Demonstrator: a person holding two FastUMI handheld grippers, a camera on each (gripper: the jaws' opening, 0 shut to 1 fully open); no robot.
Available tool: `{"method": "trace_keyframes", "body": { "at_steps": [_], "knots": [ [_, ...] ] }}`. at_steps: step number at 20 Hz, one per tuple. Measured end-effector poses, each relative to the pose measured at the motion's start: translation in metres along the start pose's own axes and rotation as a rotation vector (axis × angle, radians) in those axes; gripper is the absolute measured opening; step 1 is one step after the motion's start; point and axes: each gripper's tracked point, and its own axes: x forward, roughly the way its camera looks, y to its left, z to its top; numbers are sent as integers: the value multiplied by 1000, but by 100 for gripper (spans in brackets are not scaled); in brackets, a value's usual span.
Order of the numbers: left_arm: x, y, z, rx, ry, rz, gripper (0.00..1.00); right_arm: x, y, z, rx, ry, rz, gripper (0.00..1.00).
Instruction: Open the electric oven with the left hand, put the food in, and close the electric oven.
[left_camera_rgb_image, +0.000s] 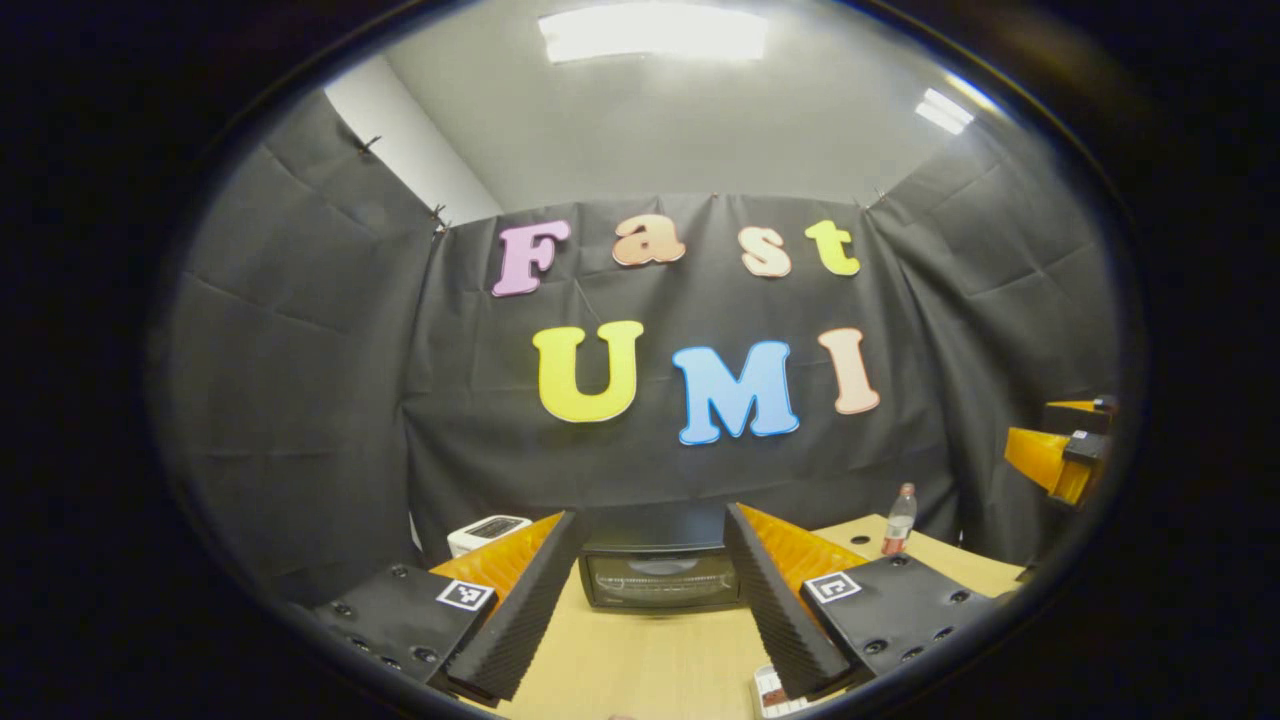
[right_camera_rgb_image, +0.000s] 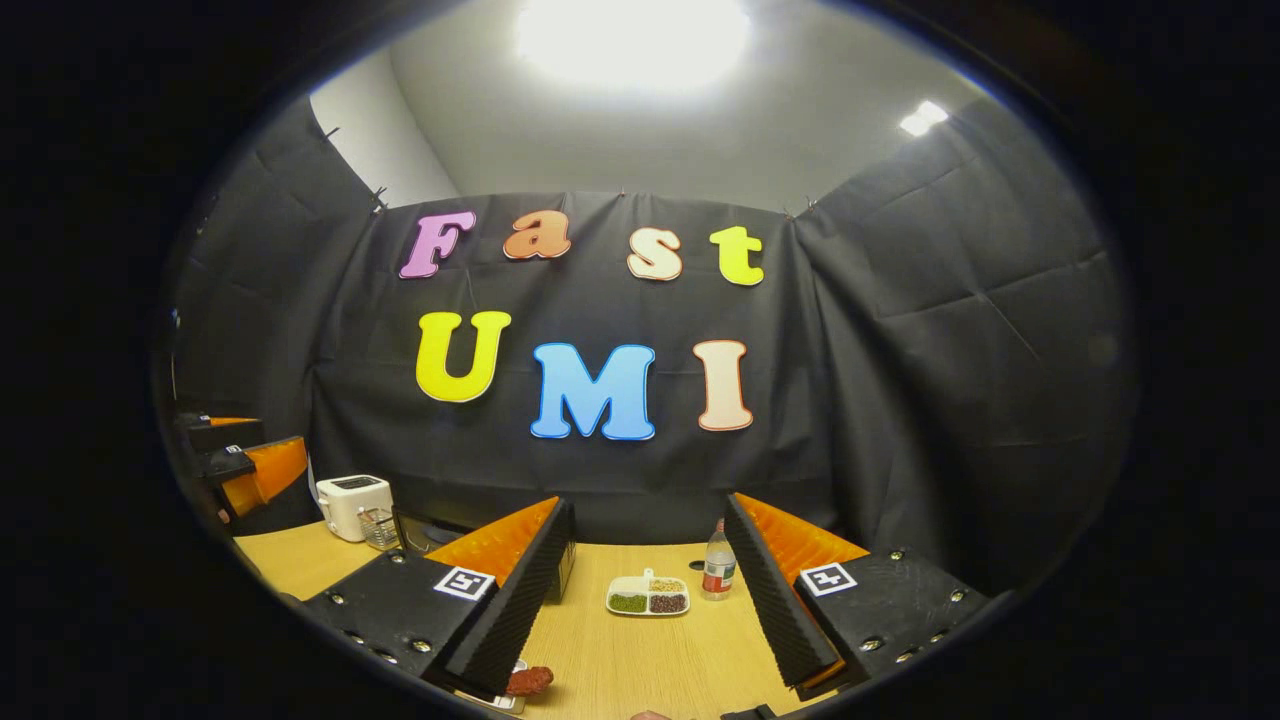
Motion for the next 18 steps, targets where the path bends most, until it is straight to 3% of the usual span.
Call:
{"method": "trace_keyframes", "body": {
  "at_steps": [8, 9, 11, 12, 15, 18],
  "knots": [
    [5, -8, 5, 9, -35, 32, 100, 5, -15, -5, 3, 0, 41, 95],
    [8, -10, 4, 19, -34, 35, 100, 6, -15, -7, 7, 0, 52, 92],
    [18, -13, 0, 34, -32, 39, 91, 8, -13, -11, 12, 7, 74, 95],
    [25, -14, -2, 38, -30, 37, 100, 10, -12, -14, 14, 15, 83, 95],
    [51, -16, -10, 35, -20, 28, 100, 14, 0, -14, 15, 9, 118, 95],
    [86, -11, -27, 23, 3, 17, 98, 23, 1, -21, 20, 24, 97, 95]
  ]
}}
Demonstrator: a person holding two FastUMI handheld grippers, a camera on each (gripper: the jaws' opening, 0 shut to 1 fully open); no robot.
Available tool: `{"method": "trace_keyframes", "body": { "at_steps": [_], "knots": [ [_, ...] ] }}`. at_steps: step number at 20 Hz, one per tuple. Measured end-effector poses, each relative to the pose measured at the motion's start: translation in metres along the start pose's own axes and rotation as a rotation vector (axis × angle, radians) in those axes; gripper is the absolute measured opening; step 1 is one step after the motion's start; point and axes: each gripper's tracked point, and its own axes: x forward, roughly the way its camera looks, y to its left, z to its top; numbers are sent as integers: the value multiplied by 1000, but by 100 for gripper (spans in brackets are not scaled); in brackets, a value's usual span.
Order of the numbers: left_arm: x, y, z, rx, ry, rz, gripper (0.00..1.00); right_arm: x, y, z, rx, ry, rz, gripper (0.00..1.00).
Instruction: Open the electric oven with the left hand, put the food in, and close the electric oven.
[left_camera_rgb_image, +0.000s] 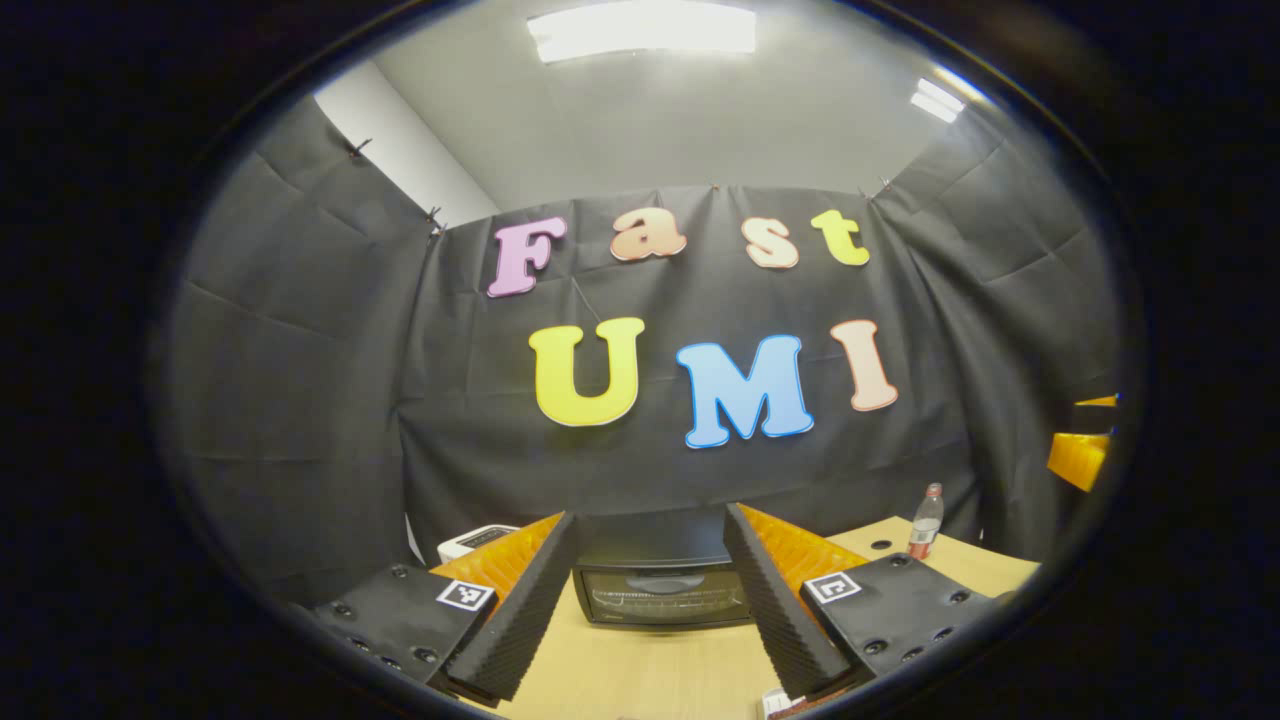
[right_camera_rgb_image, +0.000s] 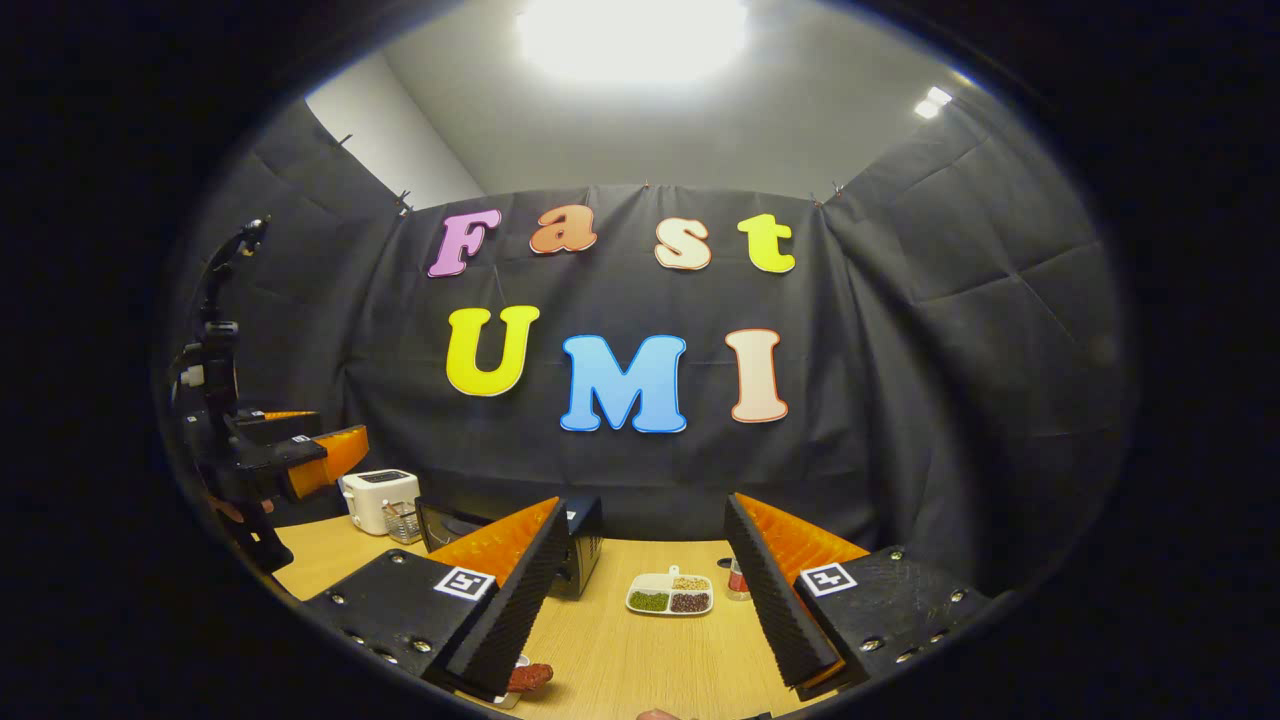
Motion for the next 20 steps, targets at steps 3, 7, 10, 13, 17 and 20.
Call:
{"method": "trace_keyframes", "body": {
  "at_steps": [3, 7, 10, 13, 17, 20],
  "knots": [
    [45, 5, -18, -18, 16, -29, 100, 7, 0, 5, -18, -7, -46, 95],
    [95, 9, -50, -54, 53, -96, 100, 16, 4, 2, -25, 18, -111, 95],
    [131, 16, -77, -46, 82, -119, 97, 21, 7, 3, -43, 23, -162, 95],
    [163, 14, -105, -39, 115, -144, 97, 25, 15, 2, -48, 36, -194, 95],
    [198, -1, -150, -41, 181, -206, 97, 29, 25, -4, -62, 56, -244, 95],
    [220, -10, -180, -37, 218, -226, 97, 29, 31, -8, -77, 73, -267, 95]
  ]
}}
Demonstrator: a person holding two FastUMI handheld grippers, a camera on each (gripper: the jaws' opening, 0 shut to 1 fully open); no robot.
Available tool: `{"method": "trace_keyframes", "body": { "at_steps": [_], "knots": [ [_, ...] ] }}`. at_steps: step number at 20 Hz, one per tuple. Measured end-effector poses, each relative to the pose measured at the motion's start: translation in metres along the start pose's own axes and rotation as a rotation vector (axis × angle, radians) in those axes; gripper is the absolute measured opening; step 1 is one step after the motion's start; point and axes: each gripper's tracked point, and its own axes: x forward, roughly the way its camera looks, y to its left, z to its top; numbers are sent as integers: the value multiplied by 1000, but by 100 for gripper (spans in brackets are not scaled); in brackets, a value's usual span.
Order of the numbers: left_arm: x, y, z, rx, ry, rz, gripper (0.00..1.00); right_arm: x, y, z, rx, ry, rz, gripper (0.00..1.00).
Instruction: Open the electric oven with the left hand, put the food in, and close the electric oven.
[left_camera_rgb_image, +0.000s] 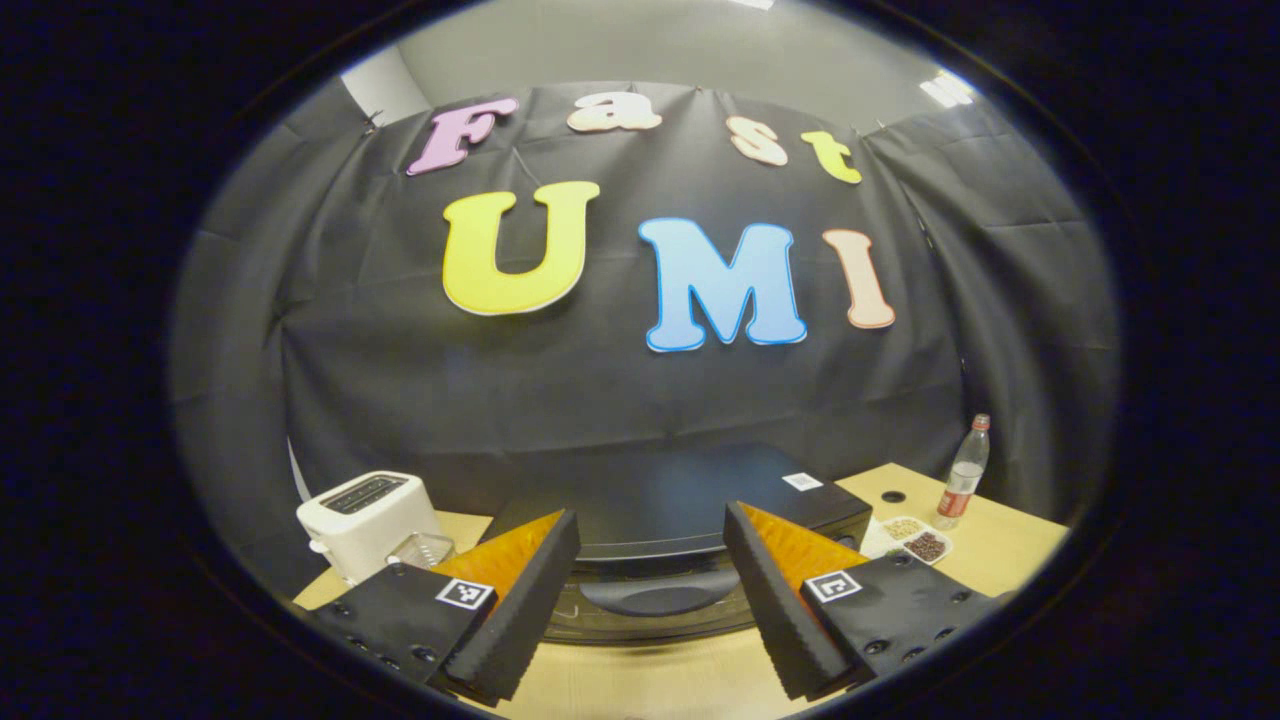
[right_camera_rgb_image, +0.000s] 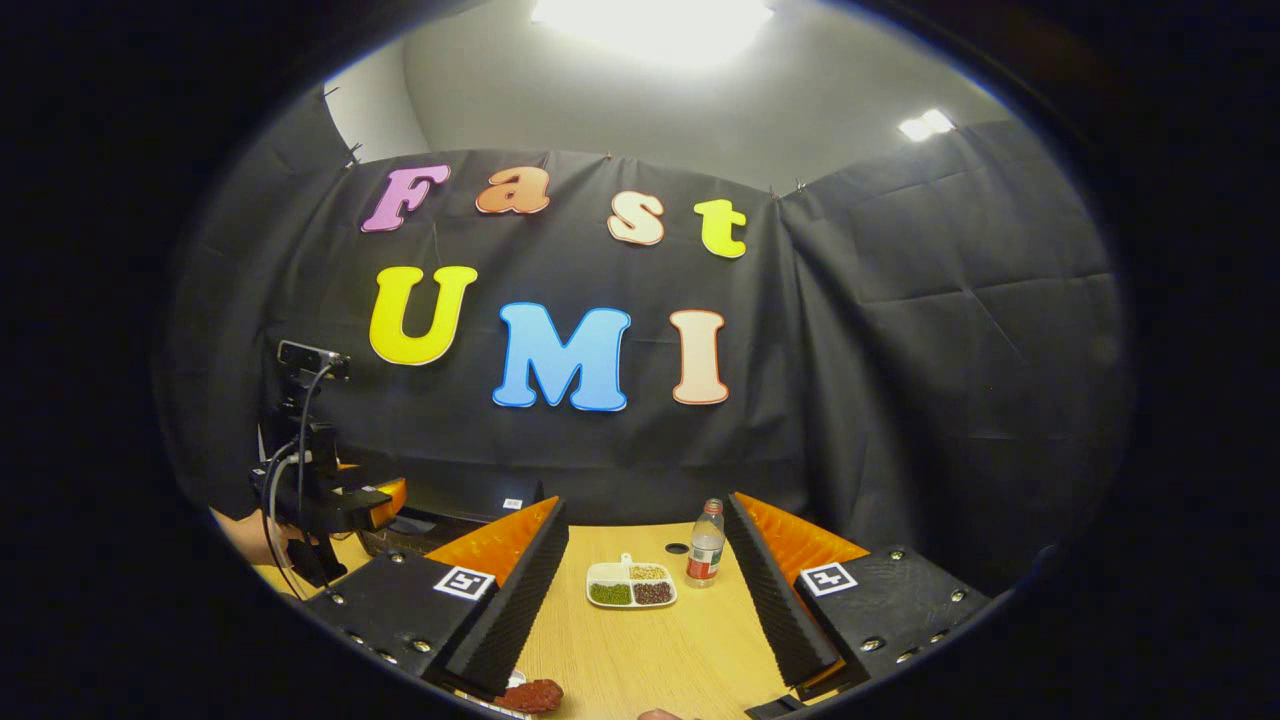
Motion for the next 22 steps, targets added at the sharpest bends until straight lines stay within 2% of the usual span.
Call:
{"method": "trace_keyframes", "body": {
  "at_steps": [4, 9, 12, 13, 15, 16, 17, 19, 20, 21, 22],
  "knots": [
    [23, -2, -28, 24, 46, -13, 100, -1, -1, -4, -36, 15, -31, 95],
    [33, -3, -55, 15, 86, 2, 100, -3, -8, -7, -11, 46, -54, 95],
    [33, -4, -56, -4, 67, 14, 100, -2, -13, -16, -23, 75, -64, 95],
    [33, -3, -54, -18, 52, 20, 95, -2, -13, -18, -19, 81, -64, 95],
    [27, -4, -57, -21, 48, 30, 96, -4, -16, -16, -11, 80, -66, 95],
    [24, -5, -58, -14, 53, 32, 92, -4, -17, -17, -10, 81, -67, 95],
    [21, -5, -58, -13, 47, 32, 100, -3, -18, -18, -12, 83, -66, 95],
    [11, -7, -61, -13, 48, 29, 92, -4, -18, -18, -14, 85, -58, 95],
    [6, -7, -63, -12, 48, 29, 100, -4, -18, -18, -12, 84, -54, 95],
    [1, -8, -66, -11, 50, 29, 100, -3, -18, -18, -9, 84, -48, 95],
    [-4, -9, -67, -11, 51, 29, 92, -3, -17, -19, -6, 83, -41, 95]
  ]
}}
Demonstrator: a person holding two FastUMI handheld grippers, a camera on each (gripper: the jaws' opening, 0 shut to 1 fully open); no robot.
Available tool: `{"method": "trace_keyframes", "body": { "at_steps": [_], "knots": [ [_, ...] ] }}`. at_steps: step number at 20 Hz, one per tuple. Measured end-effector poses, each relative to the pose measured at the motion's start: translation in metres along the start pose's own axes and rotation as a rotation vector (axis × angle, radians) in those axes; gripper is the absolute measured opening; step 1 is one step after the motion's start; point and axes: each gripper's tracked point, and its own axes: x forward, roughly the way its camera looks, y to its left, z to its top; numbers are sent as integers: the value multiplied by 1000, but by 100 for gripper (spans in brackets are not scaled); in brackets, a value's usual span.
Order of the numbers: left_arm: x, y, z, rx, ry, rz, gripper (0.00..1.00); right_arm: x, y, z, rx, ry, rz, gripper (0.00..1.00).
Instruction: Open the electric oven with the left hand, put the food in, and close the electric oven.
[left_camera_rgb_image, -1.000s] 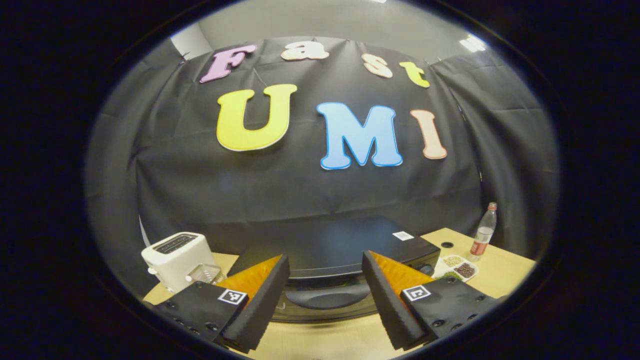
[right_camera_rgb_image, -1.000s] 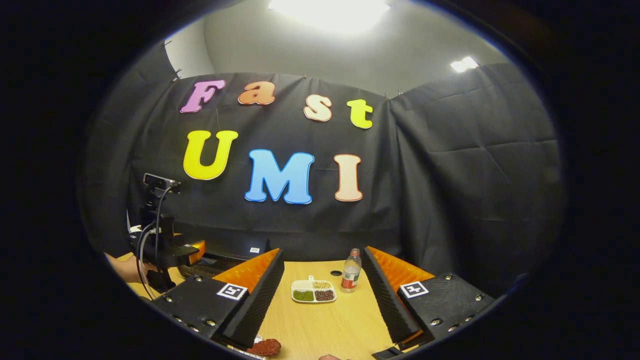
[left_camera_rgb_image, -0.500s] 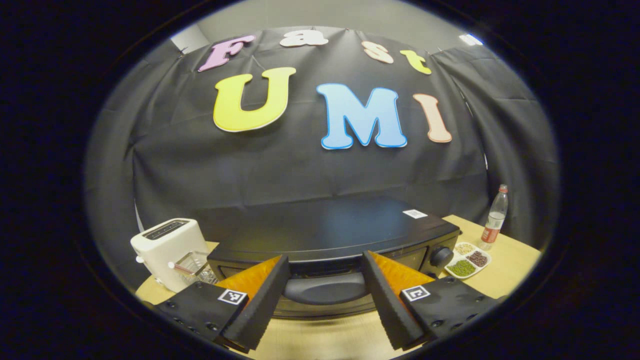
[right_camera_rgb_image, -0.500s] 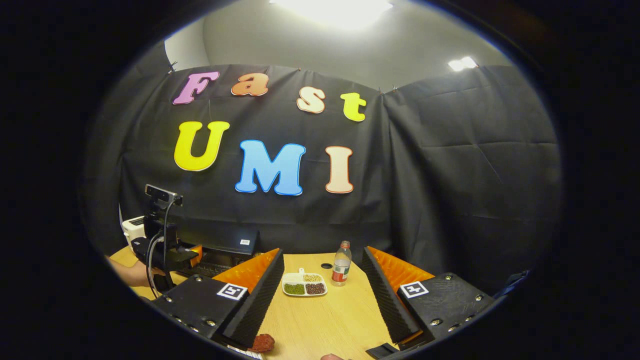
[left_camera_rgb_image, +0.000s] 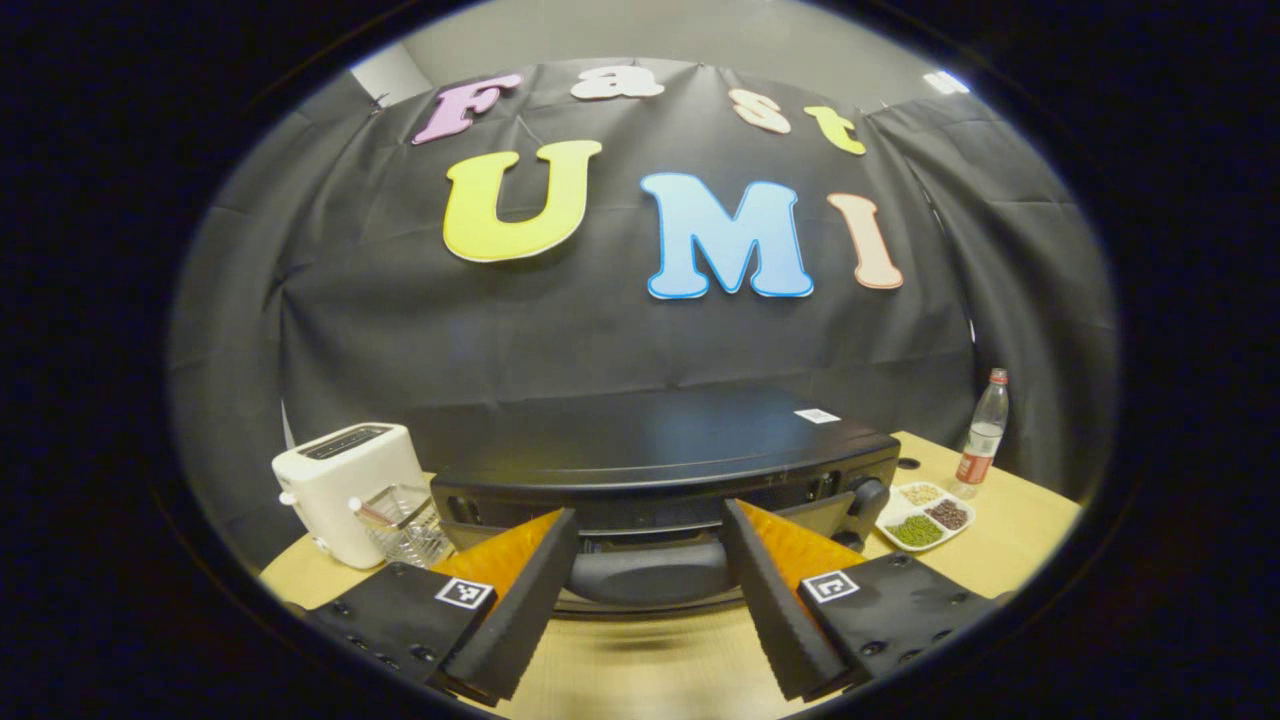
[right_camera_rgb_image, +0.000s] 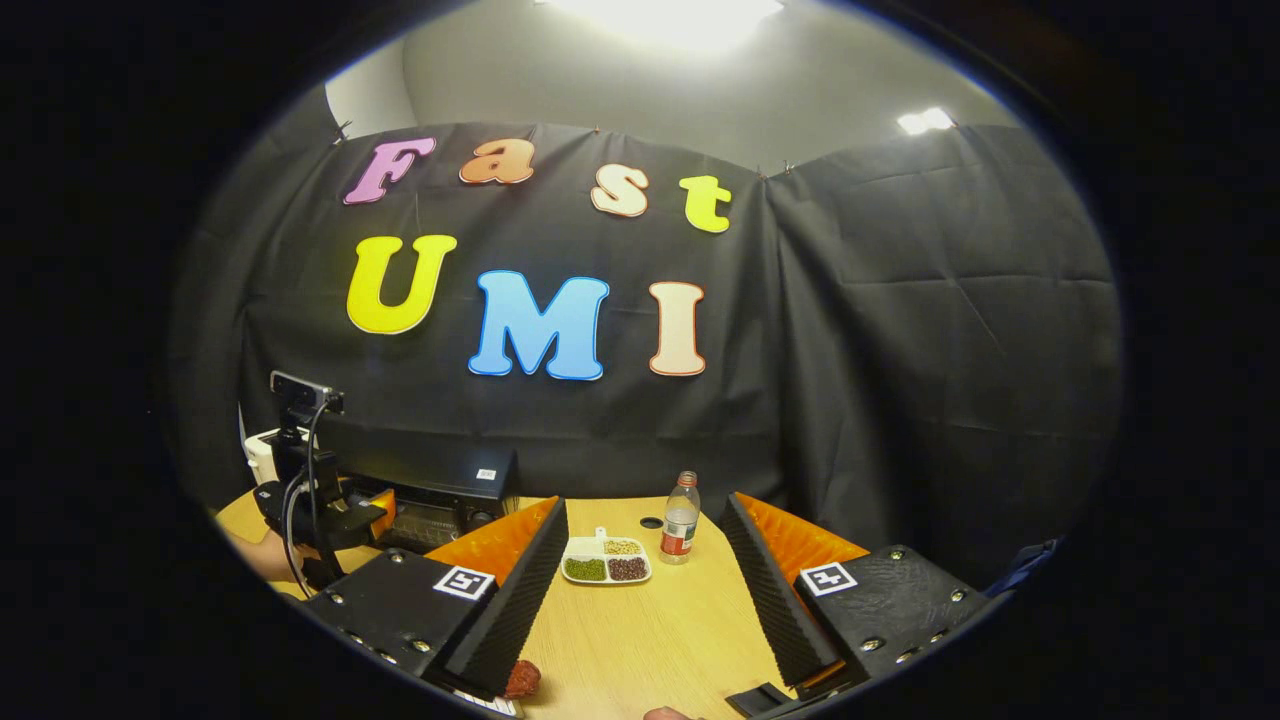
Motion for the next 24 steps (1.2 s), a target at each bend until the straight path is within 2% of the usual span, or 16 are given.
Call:
{"method": "trace_keyframes", "body": {
  "at_steps": [1, 2, 3, 6, 8, 10, 13, 14, 17, 18, 21, 23, 24],
  "knots": [
    [-5, -1, -3, 0, 5, 0, 100, 0, 0, 0, 1, 0, 5, 95],
    [-11, -1, -7, -3, 12, 1, 92, 0, -1, 0, -1, 0, 8, 95],
    [-16, -2, -11, -3, 17, 0, 100, 0, -3, -1, -1, -1, 6, 95],
    [-31, -4, -24, 1, 39, -4, 93, -1, -5, -5, 7, 7, 21, 95],
    [-38, -6, -35, -5, 61, -3, 100, -1, -11, -7, 9, 10, 17, 95],
    [-44, -7, -42, 1, 74, -4, 96, -3, -16, -10, 16, 14, 12, 95],
    [-52, -8, -51, 19, 86, 2, 96, -4, -20, -15, 21, 29, 20, 95],
    [-54, -9, -54, 20, 91, 5, 92, -6, -22, -16, 19, 33, 21, 95],
    [-62, -12, -68, 29, 109, 14, 92, -9, -29, -20, 18, 46, 21, 95],
    [-66, -12, -73, 32, 119, 18, 100, -10, -30, -23, 16, 53, 25, 95],
    [-74, -15, -97, 42, 158, 31, 92, -10, -34, -27, 11, 73, 35, 95],
    [-79, -16, -114, 47, 182, 39, 100, -11, -34, -29, 5, 82, 49, 95],
    [-81, -16, -122, 49, 192, 45, 100, -11, -35, -31, 0, 87, 54, 95]
  ]
}}
